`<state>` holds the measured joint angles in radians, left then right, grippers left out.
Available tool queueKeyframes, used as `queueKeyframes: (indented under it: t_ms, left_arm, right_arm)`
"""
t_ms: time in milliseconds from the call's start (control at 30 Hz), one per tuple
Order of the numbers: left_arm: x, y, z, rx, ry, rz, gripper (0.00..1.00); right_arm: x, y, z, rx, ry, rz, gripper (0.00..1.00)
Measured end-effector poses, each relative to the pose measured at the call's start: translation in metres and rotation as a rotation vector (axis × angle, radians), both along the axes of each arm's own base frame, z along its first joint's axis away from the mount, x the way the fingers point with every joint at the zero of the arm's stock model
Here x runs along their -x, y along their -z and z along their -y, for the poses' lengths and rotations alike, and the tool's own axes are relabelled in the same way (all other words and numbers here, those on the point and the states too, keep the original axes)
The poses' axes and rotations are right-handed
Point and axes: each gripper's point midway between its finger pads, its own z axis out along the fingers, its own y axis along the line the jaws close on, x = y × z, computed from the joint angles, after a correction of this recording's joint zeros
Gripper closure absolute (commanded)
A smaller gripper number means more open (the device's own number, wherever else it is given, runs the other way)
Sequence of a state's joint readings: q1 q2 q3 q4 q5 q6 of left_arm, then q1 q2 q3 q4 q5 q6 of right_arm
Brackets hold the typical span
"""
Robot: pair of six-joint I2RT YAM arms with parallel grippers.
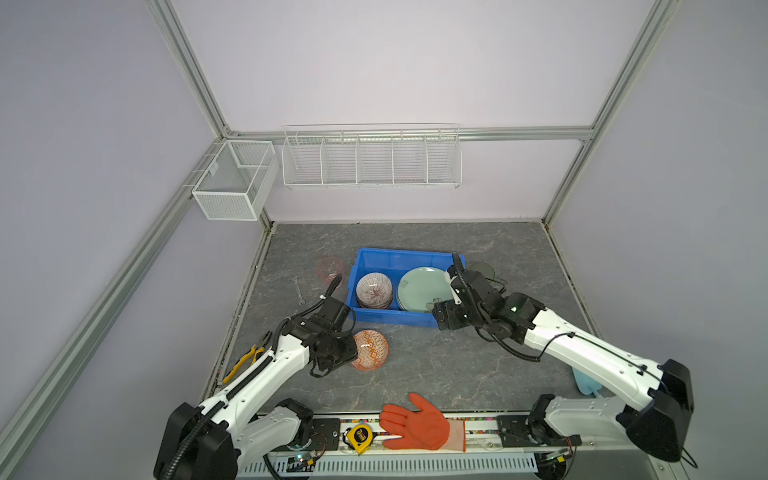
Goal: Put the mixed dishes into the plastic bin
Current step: 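Close the left gripper on the rim of the orange-patterned bowl, then lift the orange-patterned bowl with the left gripper while right approaches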
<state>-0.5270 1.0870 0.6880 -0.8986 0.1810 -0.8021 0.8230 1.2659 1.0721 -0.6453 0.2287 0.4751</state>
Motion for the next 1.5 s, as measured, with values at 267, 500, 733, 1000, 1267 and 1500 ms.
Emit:
queueKeyframes:
  t_ms: [267,500,733,1000,1267,1500]
  left_arm:
    - [-0.002,0.008,0.002,-0.01,0.006,-0.013,0.74]
    - [0.001,0.022,0.001,-0.043,0.023,-0.072,0.84]
    - [-0.001,0.021,0.002,-0.038,0.03,-0.058,0.95]
    - [-0.001,0.019,0.002,-0.034,0.03,-0.052,1.0]
    - [0.004,0.006,-0.004,-0.054,0.026,-0.05,1.0]
    - [-0.008,-0.042,0.002,-0.012,0.025,0.048,1.0]
  right_arm:
    - [-0.002,0.0,0.007,-0.006,0.027,-0.001,0.12]
    - [-0.001,0.006,0.012,-0.004,0.04,-0.018,0.12]
    - [-0.003,0.006,0.011,-0.022,0.042,-0.027,0.11]
    - [-0.003,0.016,-0.001,-0.028,0.016,-0.077,0.02]
    - [-0.002,0.002,-0.027,-0.041,-0.055,-0.093,0.04]
    - [0.012,-0.01,-0.07,-0.036,-0.184,-0.099,0.11]
